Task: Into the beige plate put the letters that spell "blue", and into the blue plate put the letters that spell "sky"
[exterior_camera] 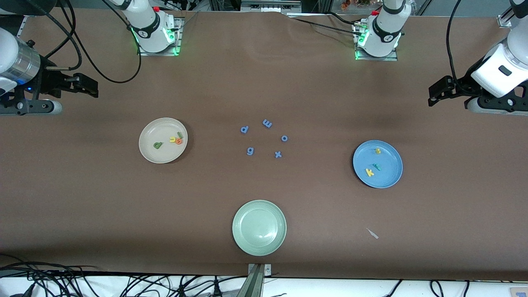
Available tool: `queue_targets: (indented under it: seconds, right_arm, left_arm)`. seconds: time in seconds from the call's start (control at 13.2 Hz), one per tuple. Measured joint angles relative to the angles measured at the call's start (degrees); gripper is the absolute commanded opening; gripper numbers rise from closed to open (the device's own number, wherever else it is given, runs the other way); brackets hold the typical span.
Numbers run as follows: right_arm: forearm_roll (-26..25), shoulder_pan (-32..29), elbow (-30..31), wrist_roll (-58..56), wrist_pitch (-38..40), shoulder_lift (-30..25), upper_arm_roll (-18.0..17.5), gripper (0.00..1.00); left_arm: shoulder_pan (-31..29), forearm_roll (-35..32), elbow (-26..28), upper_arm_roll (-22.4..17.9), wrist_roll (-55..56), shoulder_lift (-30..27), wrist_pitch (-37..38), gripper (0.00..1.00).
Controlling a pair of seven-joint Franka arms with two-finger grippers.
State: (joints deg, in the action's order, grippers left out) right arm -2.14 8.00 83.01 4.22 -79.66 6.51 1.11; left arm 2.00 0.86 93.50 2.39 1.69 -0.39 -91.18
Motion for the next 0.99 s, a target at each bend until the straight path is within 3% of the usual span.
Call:
queue_targets:
  seconds: [0.99]
  right_arm:
    - [1.4,-1.0,1.6,0.7,-3.8,-0.3,1.0,1.00]
  left_arm:
    - [0.0,0.0,0.0,0.0,0.0,0.0,0.0,1.00]
